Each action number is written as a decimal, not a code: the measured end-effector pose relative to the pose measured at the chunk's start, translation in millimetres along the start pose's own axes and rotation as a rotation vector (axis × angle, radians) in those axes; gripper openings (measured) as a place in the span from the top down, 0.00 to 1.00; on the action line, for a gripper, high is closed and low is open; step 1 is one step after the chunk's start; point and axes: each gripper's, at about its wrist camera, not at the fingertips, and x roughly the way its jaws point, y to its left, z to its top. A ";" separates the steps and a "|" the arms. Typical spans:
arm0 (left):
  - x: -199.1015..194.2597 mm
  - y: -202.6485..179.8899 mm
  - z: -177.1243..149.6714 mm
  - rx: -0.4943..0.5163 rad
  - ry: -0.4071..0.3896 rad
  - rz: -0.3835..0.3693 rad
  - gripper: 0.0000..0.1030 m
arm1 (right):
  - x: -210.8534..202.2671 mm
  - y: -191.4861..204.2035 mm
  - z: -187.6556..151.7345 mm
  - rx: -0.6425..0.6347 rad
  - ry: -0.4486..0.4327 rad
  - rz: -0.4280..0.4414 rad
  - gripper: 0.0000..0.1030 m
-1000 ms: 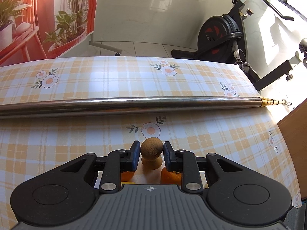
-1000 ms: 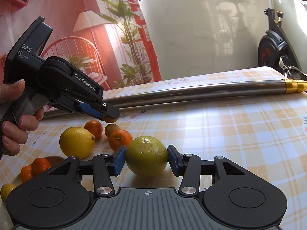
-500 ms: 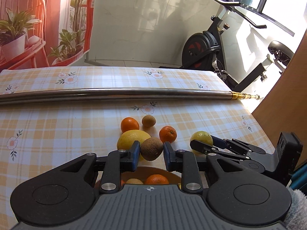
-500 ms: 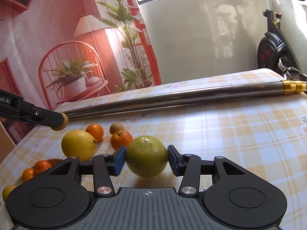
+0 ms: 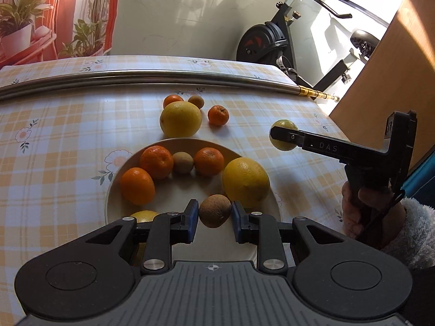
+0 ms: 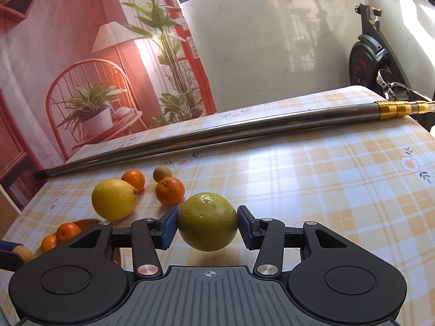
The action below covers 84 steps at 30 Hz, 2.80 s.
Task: Organize fruits
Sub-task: 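Carry the kiwi toward the plate with the left gripper while the right carries the lime, then lower the kiwi into the plate and open the left gripper while the right releases the lime there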
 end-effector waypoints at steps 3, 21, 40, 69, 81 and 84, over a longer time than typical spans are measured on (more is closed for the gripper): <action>-2.3 -1.8 -9.9 0.006 0.009 -0.013 0.73 | -22.7 14.3 -3.3 -0.020 -0.009 0.006 0.58; -7.3 5.9 -45.7 0.013 0.014 0.124 0.73 | -72.2 89.6 -32.0 -0.132 0.125 0.119 0.58; -0.5 -0.2 -48.4 0.069 0.006 0.238 0.73 | -55.0 108.6 -50.4 -0.220 0.220 0.153 0.58; -8.2 -4.9 -56.2 0.044 -0.046 0.248 0.65 | -55.2 111.9 -53.3 -0.255 0.218 0.142 0.55; -33.7 4.1 -46.6 -0.013 -0.168 0.259 0.60 | -70.6 90.1 -34.7 -0.165 0.114 0.139 0.54; -38.3 8.1 -40.3 -0.039 -0.186 0.256 0.60 | -72.7 81.1 -28.3 -0.136 0.092 0.128 0.54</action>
